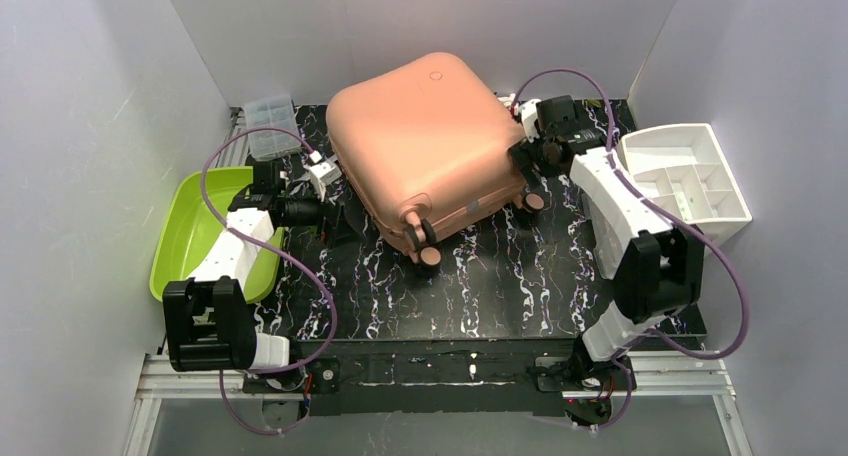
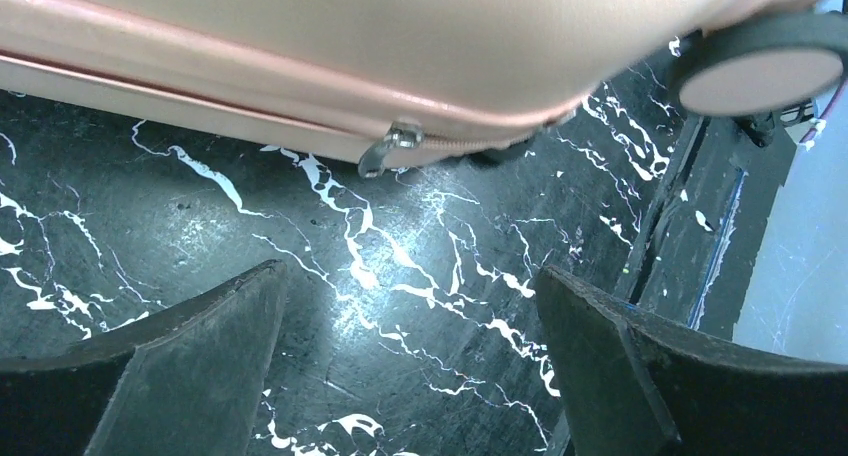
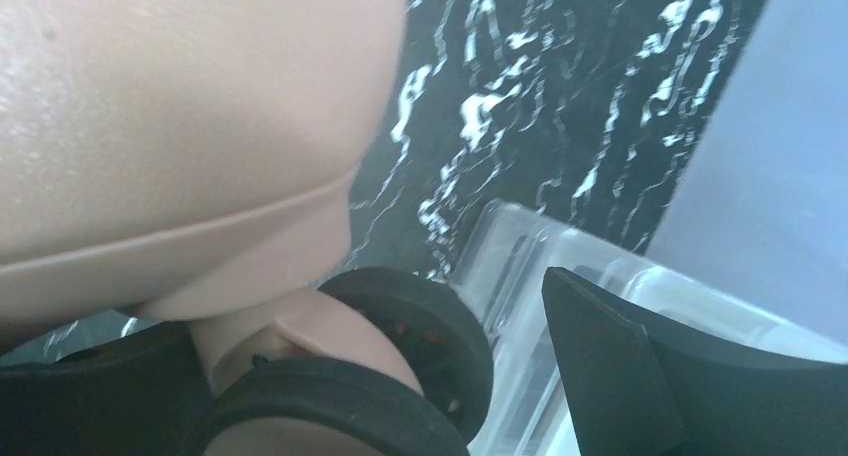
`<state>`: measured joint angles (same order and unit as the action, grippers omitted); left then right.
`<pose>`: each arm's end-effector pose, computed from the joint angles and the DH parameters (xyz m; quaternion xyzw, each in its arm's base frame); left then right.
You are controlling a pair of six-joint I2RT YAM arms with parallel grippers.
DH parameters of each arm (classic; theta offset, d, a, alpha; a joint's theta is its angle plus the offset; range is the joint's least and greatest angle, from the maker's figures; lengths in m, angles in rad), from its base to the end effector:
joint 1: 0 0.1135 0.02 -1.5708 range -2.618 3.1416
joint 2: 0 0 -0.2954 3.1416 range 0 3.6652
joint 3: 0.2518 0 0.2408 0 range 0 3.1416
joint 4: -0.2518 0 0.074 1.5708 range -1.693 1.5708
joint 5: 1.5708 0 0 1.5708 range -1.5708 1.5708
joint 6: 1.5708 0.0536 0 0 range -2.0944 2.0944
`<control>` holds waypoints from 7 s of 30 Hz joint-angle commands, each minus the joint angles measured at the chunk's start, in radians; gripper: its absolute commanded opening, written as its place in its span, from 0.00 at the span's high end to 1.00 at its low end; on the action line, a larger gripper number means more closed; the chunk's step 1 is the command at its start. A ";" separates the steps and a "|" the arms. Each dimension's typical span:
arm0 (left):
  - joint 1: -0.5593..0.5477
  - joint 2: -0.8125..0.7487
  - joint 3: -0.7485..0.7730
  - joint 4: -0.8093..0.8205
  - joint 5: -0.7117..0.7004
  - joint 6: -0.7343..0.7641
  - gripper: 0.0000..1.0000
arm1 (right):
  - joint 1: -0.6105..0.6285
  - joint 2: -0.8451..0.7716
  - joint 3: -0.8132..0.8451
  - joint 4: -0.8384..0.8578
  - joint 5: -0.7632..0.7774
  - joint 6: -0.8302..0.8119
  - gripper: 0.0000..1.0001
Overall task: Open, take out, and arrange the luggage
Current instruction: Rotate the luggage at the center of the board.
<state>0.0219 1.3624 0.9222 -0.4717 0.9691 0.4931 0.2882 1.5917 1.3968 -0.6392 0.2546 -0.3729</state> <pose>0.2602 -0.0385 0.2749 0.3420 0.7790 -0.3533 0.3891 0.3405 0.0869 0.3293 -0.2571 0.8901 -0.1335 0.3518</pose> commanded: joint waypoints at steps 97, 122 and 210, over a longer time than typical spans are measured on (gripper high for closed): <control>-0.674 -0.112 -0.066 0.667 -0.320 -0.139 0.02 | -0.034 -0.306 -0.268 -0.014 -0.636 -0.051 0.00; -0.658 0.044 -0.090 0.637 -0.300 -0.056 0.02 | -0.034 -0.351 -0.347 0.042 -0.668 -0.047 0.00; -0.213 0.240 0.595 0.381 -0.326 -0.445 0.02 | 0.118 -0.371 -0.249 0.234 -0.834 -0.052 0.06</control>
<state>-0.2680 1.4960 1.3628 -0.0437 0.8513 0.0376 0.3542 1.1896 1.0775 -0.3809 -0.6800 -0.4484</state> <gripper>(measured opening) 0.983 0.954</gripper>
